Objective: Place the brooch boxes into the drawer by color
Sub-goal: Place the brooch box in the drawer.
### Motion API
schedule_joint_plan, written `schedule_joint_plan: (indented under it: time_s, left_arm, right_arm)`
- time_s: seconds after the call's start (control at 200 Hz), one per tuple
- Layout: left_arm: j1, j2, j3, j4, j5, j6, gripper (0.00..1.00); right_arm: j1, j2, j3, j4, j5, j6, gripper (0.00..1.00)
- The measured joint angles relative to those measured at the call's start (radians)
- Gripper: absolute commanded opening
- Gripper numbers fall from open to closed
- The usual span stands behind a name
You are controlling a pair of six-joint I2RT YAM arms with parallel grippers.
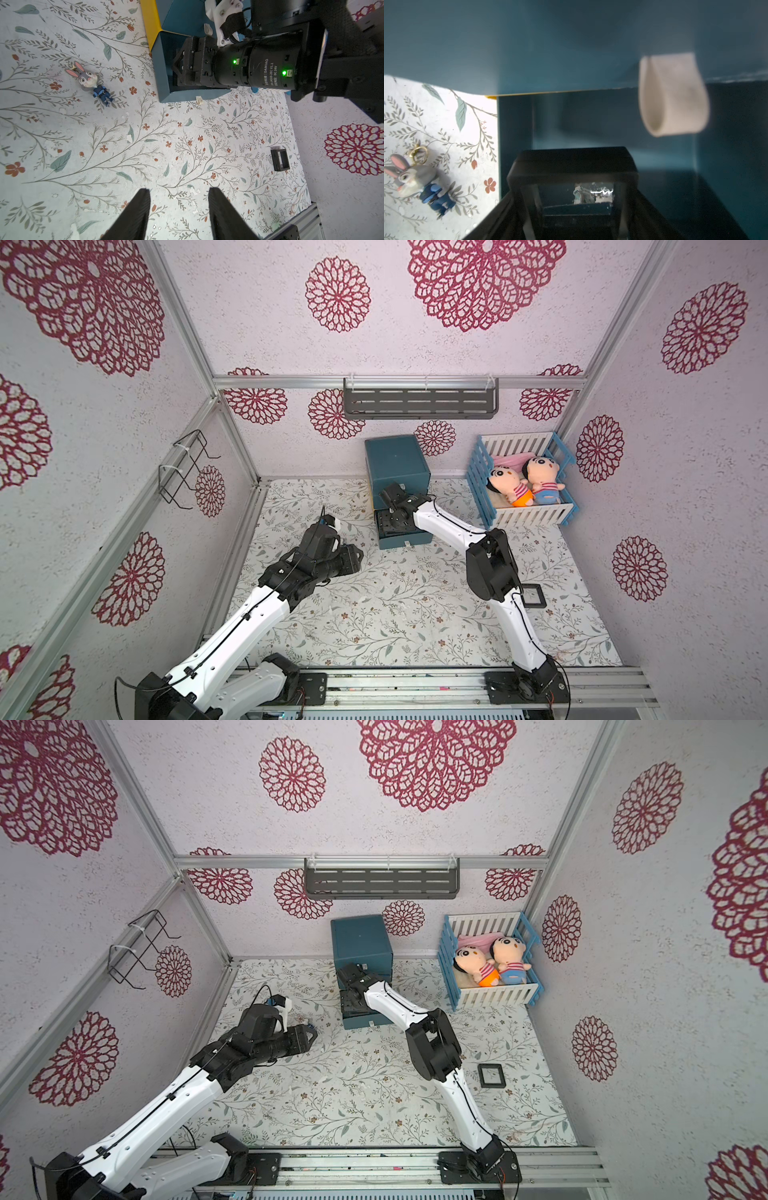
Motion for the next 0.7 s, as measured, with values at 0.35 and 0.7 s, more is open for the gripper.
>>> schedule_joint_plan:
  time_s: [0.35, 0.7]
  left_arm:
    - [0.0, 0.012, 0.0, 0.022, 0.009, 0.0, 0.52]
    - [0.0, 0.068, 0.0, 0.049, 0.033, -0.004, 0.53]
  right_arm:
    - [0.0, 0.043, 0.0, 0.02, -0.011, 0.023, 0.48]
    - [-0.006, 0.057, -0.015, 0.044, -0.039, 0.038, 0.76]
